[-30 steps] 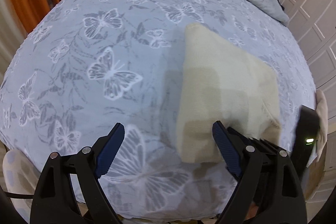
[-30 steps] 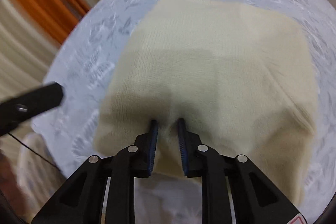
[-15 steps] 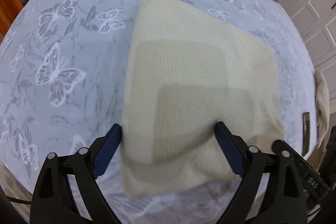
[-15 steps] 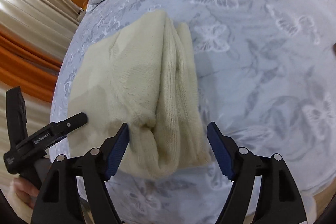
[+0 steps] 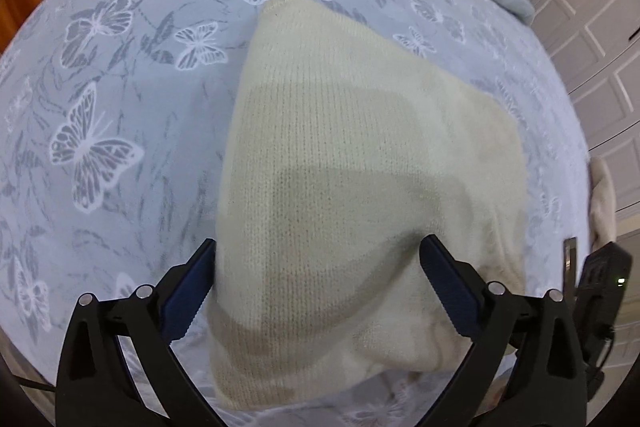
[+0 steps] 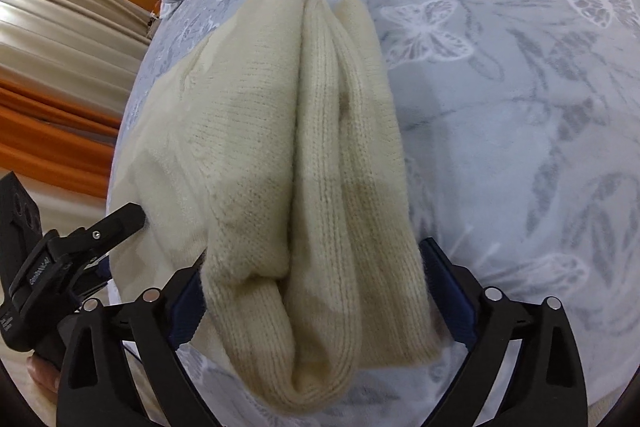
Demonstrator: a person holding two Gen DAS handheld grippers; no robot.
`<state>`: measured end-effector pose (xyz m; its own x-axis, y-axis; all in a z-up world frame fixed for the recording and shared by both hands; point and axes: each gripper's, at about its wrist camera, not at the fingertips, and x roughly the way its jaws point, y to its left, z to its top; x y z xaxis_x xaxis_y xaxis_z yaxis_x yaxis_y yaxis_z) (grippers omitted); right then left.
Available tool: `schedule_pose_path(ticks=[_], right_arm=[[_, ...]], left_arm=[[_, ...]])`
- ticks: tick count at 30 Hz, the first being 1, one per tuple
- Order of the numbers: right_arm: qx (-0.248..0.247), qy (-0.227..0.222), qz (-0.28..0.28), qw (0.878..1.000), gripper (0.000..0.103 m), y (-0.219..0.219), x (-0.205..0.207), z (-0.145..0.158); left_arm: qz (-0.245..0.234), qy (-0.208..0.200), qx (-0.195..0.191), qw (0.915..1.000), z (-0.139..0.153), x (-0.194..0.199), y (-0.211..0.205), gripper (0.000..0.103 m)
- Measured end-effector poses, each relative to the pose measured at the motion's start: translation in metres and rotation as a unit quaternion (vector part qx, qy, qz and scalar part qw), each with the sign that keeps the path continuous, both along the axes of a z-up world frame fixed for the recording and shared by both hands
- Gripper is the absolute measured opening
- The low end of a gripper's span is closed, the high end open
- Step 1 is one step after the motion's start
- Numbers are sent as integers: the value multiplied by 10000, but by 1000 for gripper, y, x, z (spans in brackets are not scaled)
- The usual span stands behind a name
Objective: Fold small clothes
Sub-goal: 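Grasp the cardigan bundle with both grippers and lift it off the bed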
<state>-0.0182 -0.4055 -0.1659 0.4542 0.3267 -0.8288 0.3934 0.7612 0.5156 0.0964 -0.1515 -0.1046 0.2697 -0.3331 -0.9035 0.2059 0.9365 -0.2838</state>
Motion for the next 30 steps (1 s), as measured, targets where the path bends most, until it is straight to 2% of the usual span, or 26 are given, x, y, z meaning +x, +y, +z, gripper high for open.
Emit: schedule_pose_path(ticks=[4, 7, 11, 16, 17, 18, 19, 20, 21, 22, 27, 30], right_arm=[[47, -47, 34, 10000, 98, -2, 2, -1], [118, -103, 28, 9999, 98, -4, 0, -2], [164, -120, 14, 9998, 98, -3, 4, -4], [312, -133, -107, 9994, 98, -1, 15, -5], [336, -146, -164, 9992, 95, 0, 17, -4], [332, -163, -203, 9991, 83, 1, 19, -2], [312, -182, -221, 9991, 66, 1, 20, 1], [244, -250, -241, 9991, 60, 4, 18, 6], [161, -291, -237, 9992, 51, 6, 17, 11], [58, -311, -207, 9993, 47, 8, 17, 17], [177, -409, -26, 9990, 43, 19, 1, 45], [381, -276, 165, 9988, 43, 30, -26, 44]], left_arm=[[34, 90, -580, 9983, -2, 2, 17, 97], [-102, 324, -582, 9977, -19, 10, 17, 98], [45, 736, -1048, 9918, -44, 22, 14, 98], [57, 821, -1164, 9898, -47, 23, 13, 97], [45, 791, -1120, 9905, -44, 22, 12, 92], [30, 753, -1065, 9915, -41, 23, 12, 89], [2, 684, -963, 9930, -36, 21, 12, 80], [-60, 565, -826, 9950, -28, 17, 10, 71], [-88, 516, -778, 9956, -23, 16, 9, 68], [-111, 465, -739, 9961, -16, 13, 8, 63], [-169, 665, -733, 9949, 5, -2, 20, 59], [-285, 894, -724, 9929, 5, -25, 35, 60]])
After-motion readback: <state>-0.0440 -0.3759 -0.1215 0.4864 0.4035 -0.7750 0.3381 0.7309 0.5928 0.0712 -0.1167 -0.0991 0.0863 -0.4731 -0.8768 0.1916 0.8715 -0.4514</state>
